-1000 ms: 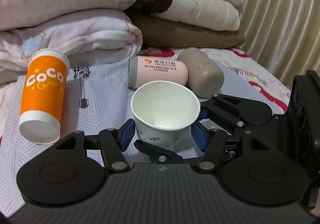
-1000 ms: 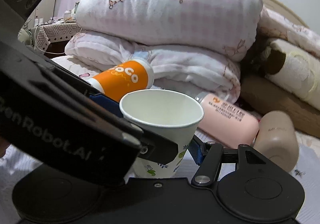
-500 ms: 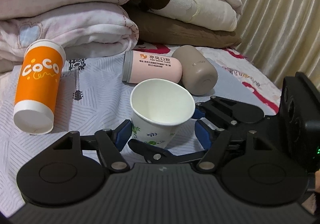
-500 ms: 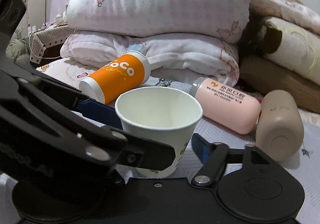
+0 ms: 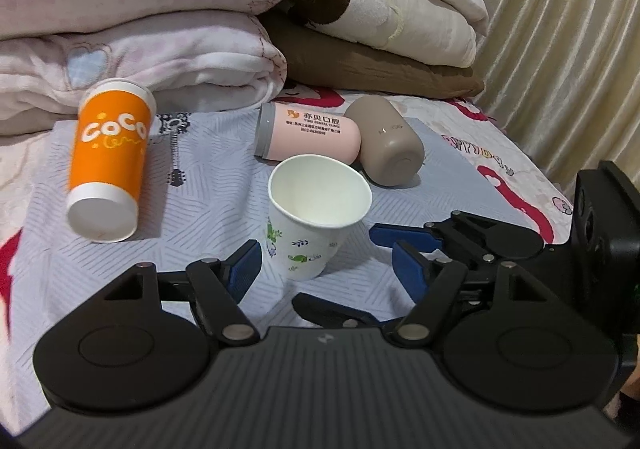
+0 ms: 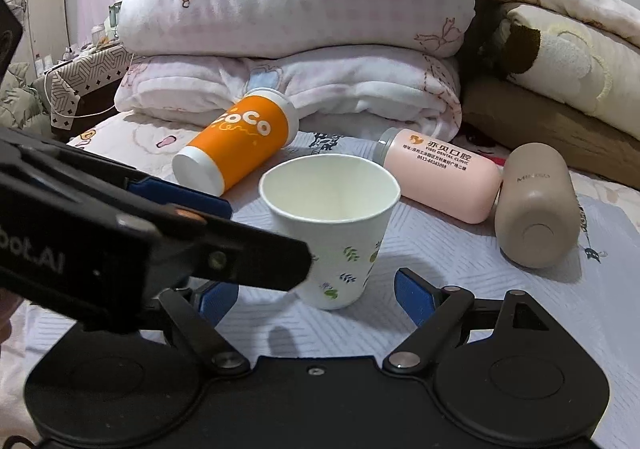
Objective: Flip cup upright
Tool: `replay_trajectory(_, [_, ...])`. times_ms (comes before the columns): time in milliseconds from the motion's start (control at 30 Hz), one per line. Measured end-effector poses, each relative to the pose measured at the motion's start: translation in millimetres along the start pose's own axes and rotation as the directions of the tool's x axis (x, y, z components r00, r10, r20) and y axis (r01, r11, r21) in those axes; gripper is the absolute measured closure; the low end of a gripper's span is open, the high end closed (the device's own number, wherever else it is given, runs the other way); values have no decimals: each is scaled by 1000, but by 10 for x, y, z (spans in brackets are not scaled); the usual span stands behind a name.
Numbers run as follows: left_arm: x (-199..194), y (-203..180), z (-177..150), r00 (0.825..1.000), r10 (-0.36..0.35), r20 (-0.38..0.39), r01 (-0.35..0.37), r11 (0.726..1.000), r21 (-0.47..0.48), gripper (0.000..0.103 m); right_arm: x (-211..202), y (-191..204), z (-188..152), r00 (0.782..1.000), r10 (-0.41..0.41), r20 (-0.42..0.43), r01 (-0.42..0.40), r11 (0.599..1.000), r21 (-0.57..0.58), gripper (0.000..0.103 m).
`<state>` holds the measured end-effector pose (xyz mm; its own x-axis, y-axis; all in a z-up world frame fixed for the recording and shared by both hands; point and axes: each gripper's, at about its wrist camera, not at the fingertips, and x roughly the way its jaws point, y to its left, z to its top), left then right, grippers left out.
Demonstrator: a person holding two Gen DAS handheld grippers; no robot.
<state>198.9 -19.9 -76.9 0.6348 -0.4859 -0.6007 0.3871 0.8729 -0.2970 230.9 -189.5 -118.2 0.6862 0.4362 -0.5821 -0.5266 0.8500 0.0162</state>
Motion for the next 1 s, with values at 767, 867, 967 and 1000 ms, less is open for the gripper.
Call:
replay_trajectory(767, [-1740,-642,44,930,229,286,-251,967,45,32,-1797,185,63,963,-50,266,-2,982,190,15])
replay_trajectory(867, [-1953,-708,-88,900,266,345,-293,956,27,32,-2056,294,-13,933,-106,345,45,983,179,15])
replay_trajectory(967, [-2089,-768,-213,866,311,391,-343,939,14,31,-2269,354,-62,896,-162,413,98,981,170,14])
replay_trajectory(1000, [-2122,-787,-253,854,326,405,-360,933,9,31,-2331,378,-82,885,-181,430,118,979,169,14])
